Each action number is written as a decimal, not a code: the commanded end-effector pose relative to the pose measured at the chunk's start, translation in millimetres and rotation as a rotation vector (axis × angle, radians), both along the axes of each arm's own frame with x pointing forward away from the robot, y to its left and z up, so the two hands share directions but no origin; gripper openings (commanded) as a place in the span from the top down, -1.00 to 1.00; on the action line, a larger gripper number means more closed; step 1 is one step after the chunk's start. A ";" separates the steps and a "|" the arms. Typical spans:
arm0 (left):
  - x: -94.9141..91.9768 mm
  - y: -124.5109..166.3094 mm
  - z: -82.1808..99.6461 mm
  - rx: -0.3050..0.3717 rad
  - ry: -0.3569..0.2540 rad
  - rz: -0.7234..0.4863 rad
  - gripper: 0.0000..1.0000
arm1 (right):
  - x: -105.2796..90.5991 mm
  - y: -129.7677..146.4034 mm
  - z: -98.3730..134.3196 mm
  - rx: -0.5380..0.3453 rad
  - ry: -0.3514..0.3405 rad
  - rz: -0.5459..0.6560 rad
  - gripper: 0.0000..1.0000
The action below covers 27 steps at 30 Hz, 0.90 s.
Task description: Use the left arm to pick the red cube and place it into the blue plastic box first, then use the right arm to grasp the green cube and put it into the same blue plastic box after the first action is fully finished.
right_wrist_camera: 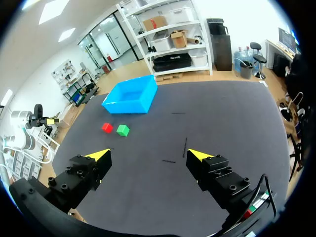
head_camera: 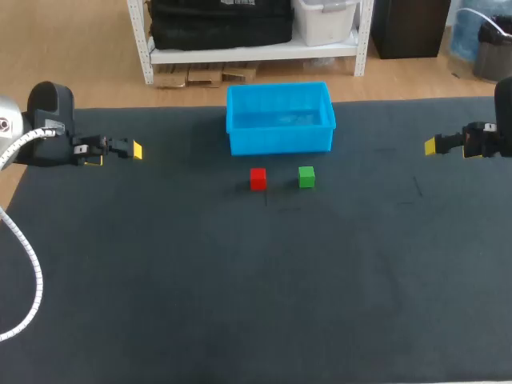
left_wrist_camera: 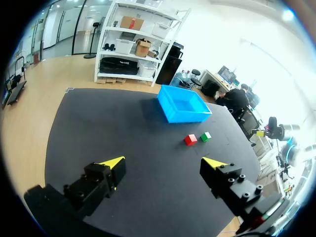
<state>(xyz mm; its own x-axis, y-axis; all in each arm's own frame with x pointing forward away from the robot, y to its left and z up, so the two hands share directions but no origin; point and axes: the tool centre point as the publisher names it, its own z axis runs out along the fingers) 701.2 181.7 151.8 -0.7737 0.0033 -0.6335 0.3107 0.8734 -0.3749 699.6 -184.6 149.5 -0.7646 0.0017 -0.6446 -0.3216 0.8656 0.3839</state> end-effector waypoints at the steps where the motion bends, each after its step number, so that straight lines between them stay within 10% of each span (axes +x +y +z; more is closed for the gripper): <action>1: 0.0 1.6 -1.4 -0.007 -0.006 -0.004 -1.00 | 0.1 -0.3 0.2 -0.001 0.001 0.000 -1.00; 14: 0.0 1.6 -1.4 -0.007 -0.006 -0.004 -1.00 | 0.1 -0.3 0.2 -0.001 0.001 0.000 -1.00; 27: 27.5 -58.7 10.2 0.196 0.193 0.048 -1.00 | 0.1 -0.3 0.2 -0.001 0.001 0.000 -1.00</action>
